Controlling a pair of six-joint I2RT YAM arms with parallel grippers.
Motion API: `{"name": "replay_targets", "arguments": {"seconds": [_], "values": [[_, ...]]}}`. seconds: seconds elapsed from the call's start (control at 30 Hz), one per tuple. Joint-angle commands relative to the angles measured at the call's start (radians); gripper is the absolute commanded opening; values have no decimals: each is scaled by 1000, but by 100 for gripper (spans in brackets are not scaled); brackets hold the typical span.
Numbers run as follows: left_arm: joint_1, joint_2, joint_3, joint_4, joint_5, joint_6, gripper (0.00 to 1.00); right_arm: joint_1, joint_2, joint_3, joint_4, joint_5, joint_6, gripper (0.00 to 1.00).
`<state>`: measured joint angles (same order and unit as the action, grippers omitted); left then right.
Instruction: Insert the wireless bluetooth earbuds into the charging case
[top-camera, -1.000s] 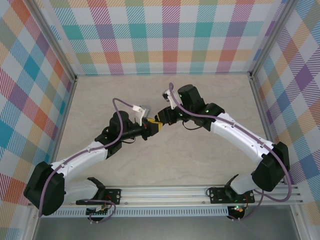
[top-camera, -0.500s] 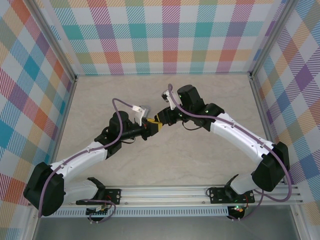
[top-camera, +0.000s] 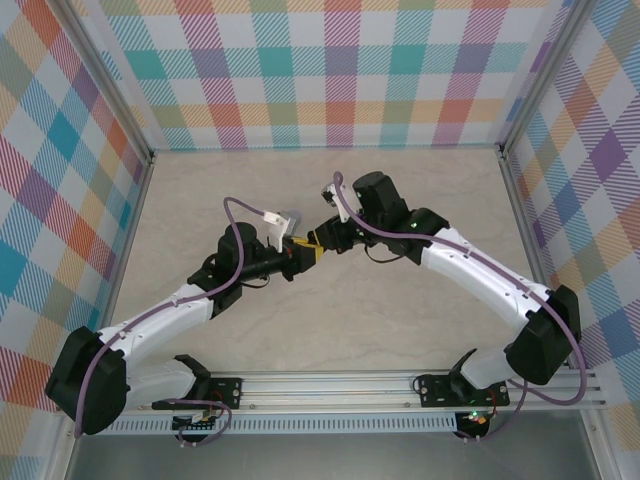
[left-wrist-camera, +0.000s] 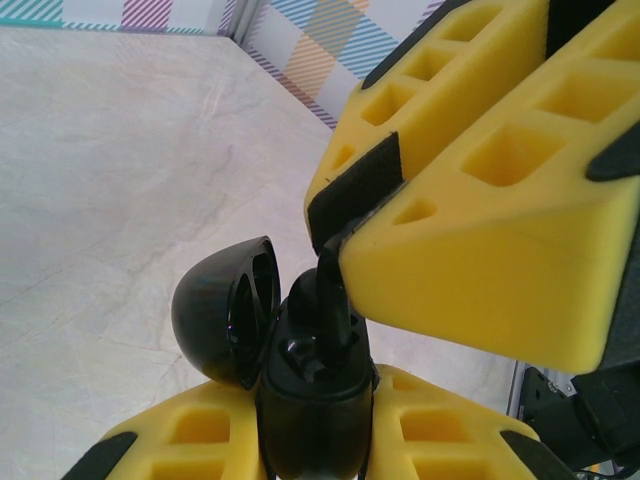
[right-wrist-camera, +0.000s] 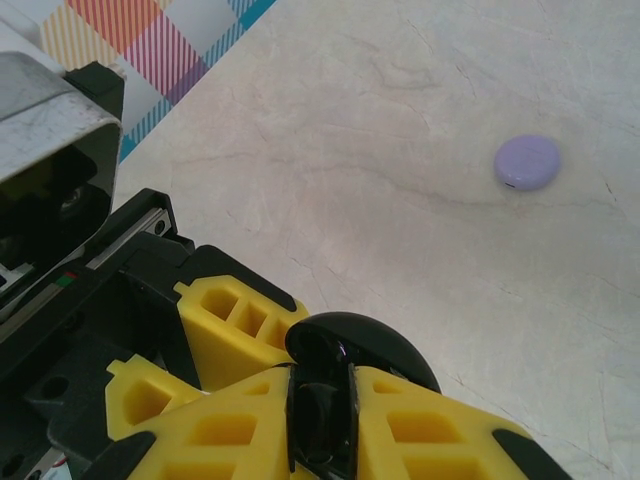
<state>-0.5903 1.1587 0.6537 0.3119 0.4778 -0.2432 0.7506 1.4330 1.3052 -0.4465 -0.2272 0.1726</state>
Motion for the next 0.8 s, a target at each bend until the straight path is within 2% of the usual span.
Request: {"name": "replay_targets", "arguments": {"seconds": [0.0, 0.37, 0.77], "values": [[8, -35, 34, 33, -13, 26, 0, 13, -16, 25, -65, 3, -27, 20], [8, -34, 40, 18, 1, 44, 0, 26, -38, 23, -62, 36, -36, 20], [7, -34, 49, 18, 33, 59, 0, 49, 10, 62, -110, 42, -61, 21]]}}
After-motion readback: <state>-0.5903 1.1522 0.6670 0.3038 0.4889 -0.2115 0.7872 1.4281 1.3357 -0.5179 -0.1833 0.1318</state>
